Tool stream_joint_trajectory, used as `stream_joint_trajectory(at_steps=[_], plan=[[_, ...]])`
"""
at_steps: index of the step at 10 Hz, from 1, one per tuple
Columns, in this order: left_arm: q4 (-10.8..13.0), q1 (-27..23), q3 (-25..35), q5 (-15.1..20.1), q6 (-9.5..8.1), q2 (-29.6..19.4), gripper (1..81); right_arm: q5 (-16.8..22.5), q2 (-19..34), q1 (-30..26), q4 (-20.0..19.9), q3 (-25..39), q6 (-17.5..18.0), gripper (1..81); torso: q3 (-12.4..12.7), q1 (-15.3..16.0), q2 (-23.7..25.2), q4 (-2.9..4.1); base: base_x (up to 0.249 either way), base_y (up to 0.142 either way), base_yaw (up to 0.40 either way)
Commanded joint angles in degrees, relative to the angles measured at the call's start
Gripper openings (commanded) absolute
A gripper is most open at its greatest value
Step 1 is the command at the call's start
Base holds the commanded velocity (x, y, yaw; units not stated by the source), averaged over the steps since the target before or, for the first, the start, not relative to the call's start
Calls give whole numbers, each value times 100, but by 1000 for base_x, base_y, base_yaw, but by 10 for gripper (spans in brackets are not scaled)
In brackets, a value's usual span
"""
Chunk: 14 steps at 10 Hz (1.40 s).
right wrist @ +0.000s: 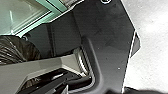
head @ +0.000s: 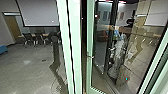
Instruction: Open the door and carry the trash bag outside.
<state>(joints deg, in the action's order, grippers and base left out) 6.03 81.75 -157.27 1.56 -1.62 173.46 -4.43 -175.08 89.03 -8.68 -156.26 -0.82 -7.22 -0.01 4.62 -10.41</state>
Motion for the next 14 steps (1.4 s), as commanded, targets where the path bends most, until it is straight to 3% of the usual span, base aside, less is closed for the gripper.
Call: stream_joint_trajectory(at_steps=[1, 14], plan=[[-6, -313, 3, 301, -5, -22, 10, 337, -21, -258, 7, 18, -6, 811, 0, 1, 0, 0, 0, -65, 0], [12, -322, -14, 204, -5, -30, 10, 337, -162, -179, 15, 18, -252, 811, 0, 1, 0, 0, 0, 0, 0]])
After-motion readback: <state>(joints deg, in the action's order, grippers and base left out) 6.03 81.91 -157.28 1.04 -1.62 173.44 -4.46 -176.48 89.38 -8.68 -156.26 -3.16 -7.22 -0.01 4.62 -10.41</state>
